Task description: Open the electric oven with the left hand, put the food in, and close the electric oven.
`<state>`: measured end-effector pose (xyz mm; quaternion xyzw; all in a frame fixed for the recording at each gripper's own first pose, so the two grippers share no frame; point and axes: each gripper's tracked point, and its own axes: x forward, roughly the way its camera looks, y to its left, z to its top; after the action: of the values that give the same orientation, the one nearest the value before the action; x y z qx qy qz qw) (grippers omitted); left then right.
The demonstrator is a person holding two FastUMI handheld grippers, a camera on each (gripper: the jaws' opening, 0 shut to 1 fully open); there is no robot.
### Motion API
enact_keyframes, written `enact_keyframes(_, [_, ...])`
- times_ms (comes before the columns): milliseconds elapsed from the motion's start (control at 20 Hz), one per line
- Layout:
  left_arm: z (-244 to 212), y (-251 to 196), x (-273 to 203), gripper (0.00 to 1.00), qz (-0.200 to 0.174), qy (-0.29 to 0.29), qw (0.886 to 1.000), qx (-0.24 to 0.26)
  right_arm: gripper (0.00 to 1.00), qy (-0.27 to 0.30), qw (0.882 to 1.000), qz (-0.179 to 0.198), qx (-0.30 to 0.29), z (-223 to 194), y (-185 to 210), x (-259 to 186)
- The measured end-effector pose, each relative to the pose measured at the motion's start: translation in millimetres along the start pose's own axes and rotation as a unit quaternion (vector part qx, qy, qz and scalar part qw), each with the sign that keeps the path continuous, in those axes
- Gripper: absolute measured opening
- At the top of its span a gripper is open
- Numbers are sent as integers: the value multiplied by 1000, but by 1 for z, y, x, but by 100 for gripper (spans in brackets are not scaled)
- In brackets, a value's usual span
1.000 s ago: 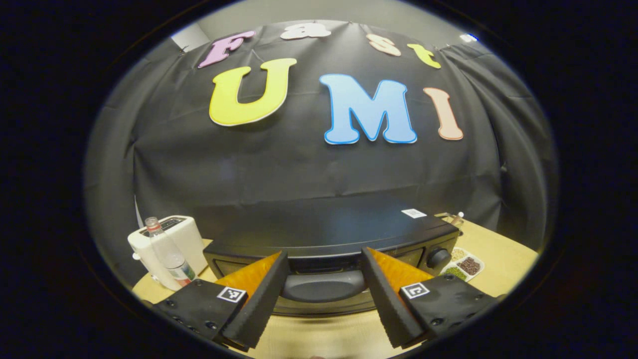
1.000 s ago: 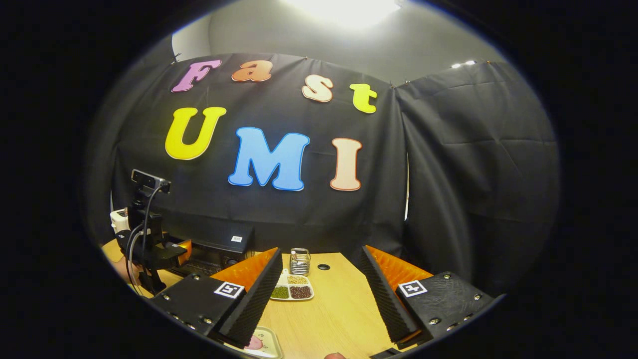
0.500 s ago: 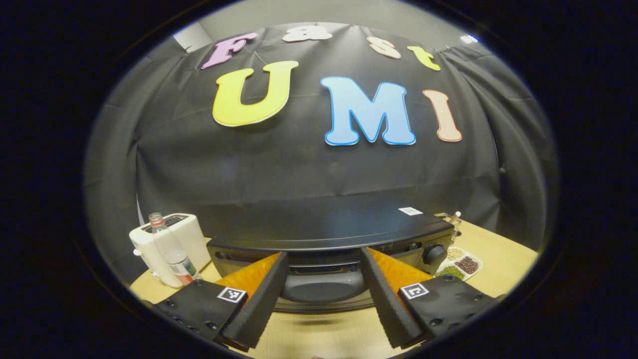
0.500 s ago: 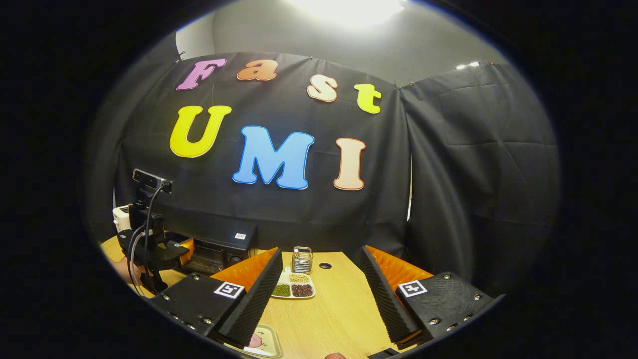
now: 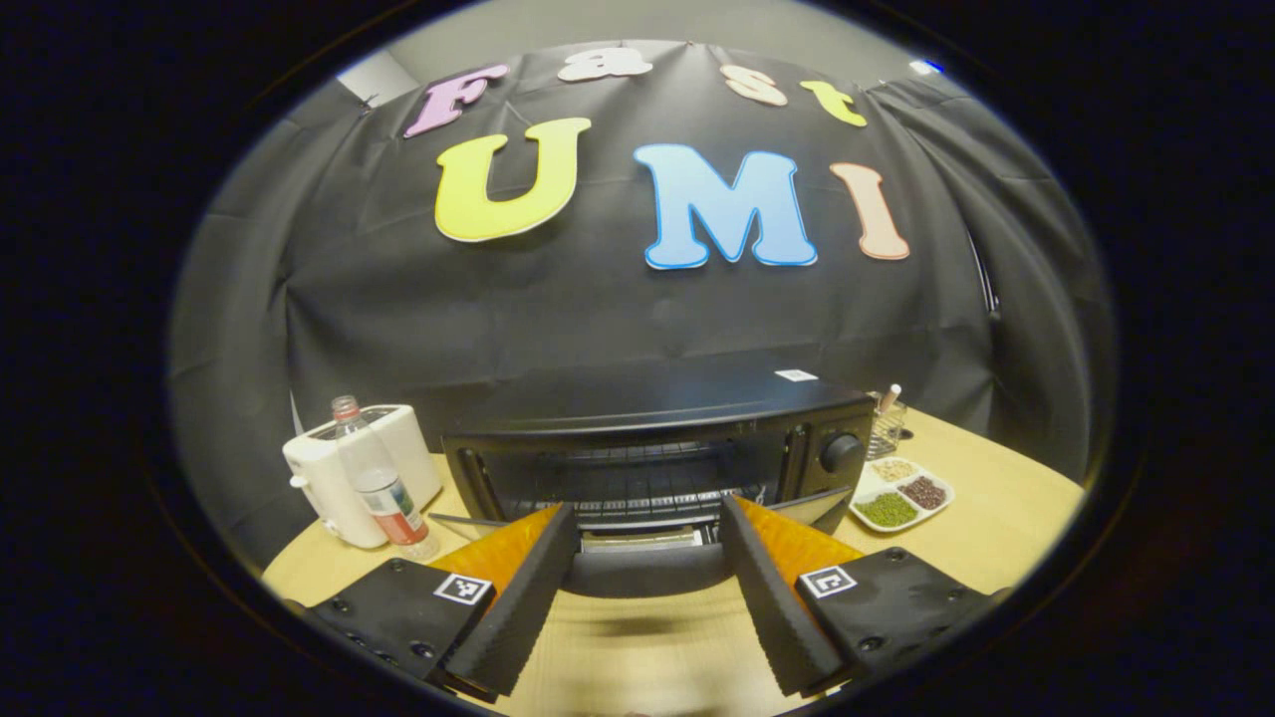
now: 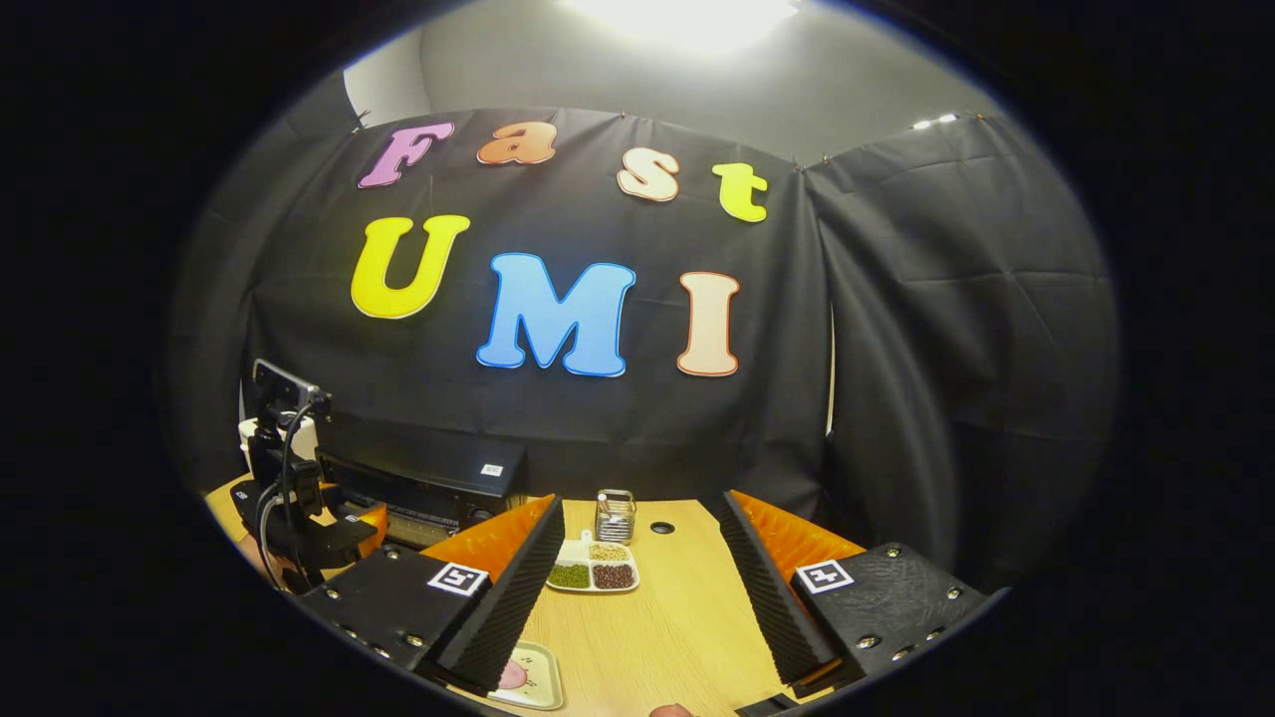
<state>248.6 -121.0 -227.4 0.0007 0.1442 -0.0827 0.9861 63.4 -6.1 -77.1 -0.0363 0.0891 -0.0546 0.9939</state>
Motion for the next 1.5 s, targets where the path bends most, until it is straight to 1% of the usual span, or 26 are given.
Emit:
enact_keyframes(250, [-24,-4,-18,100,5,20,1000,4,97,4,1000,16,-4,-4,2,-7])
enact_keyframes(450, [-52,-8,-29,97,7,47,999,-15,97,14,999,27,-9,-11,2,-16])
enact_keyframes(500, [-62,-12,-31,97,2,57,998,-22,97,17,999,30,-10,-12,3,-18])
enact_keyframes(550, [-72,-13,-34,100,3,71,997,-27,97,20,999,33,-12,-14,3,-19])
enact_keyframes(650, [-81,-14,-37,100,5,75,997,-24,97,23,999,39,-15,-15,3,-22])
enact_keyframes(700, [-88,-14,-38,96,6,81,996,-23,97,23,999,41,-17,-14,2,-24])
enact_keyframes(750, [-92,-15,-39,96,7,85,996,-25,97,24,999,43,-18,-16,1,-25])
enact_keyframes(800, [-99,-14,-41,100,8,90,996,-26,97,25,998,45,-20,-16,1,-27])
enact_keyframes(900, [-107,-13,-43,94,14,96,995,-25,97,30,998,49,-24,-20,0,-31])
enact_keyframes(950, [-109,-13,-44,92,16,99,995,-25,97,34,998,52,-26,-23,-1,-34])
enact_keyframes(1000, [-112,-12,-45,100,20,100,994,-26,97,39,997,54,-27,-26,-2,-35])
enact_keyframes(1050, [-114,-11,-45,96,22,101,994,-29,97,43,997,58,-29,-29,-1,-38])
enact_keyframes(1150, [-120,-11,-47,96,26,106,993,-38,97,54,995,75,-29,-36,4,-43])
enact_keyframes(1250, [-125,-15,-50,97,27,111,993,-43,97,66,994,85,-28,-44,6,-48])
enact_keyframes(1300, [-125,-18,-51,100,26,111,993,-41,97,69,993,88,-26,-45,8,-50])
enact_keyframes(1350, [-125,-19,-55,96,24,112,993,-39,97,73,993,93,-23,-47,11,-50])
enact_keyframes(1400, [-123,-20,-60,97,21,111,993,-39,97,76,992,99,-19,-49,15,-51])
enact_keyframes(1450, [-117,-20,-66,100,19,106,993,-40,97,79,991,104,-16,-50,18,-51])
enact_keyframes(1500, [-108,-19,-74,100,19,99,994,-40,97,80,991,110,-11,-51,21,-49])
